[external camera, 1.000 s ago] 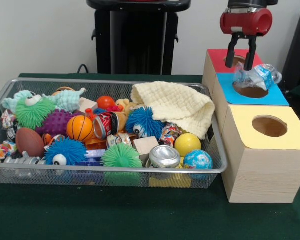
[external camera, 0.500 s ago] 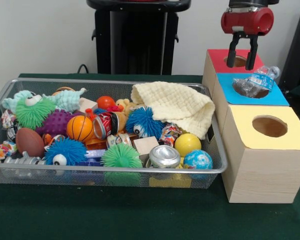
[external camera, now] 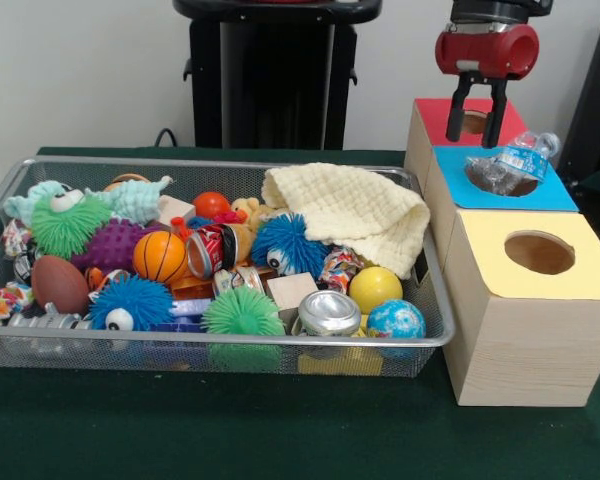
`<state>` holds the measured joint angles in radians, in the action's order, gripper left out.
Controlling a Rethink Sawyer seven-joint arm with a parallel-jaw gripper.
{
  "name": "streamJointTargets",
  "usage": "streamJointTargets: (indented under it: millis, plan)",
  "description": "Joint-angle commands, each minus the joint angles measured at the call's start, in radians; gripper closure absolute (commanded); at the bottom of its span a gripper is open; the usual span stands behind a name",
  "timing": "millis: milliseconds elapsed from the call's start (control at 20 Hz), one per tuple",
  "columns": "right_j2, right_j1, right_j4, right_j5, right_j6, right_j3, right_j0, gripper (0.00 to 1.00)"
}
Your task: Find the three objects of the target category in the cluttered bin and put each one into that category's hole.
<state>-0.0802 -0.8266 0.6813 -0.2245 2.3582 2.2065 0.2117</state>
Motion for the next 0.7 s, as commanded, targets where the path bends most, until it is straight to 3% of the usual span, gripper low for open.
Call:
streamJointTargets:
  millis: [50, 350, 700]
  plan:
    - [0.071, 0.04, -0.022, 0.012, 0.215, 0.009, -0.028, 0.0]
    - [0.103, 0.077, -0.086, -0.028, 0.22, 0.006, -0.072, 0.0]
    - [0.102, 0.13, -0.107, -0.059, 0.225, -0.017, -0.064, 0.0]
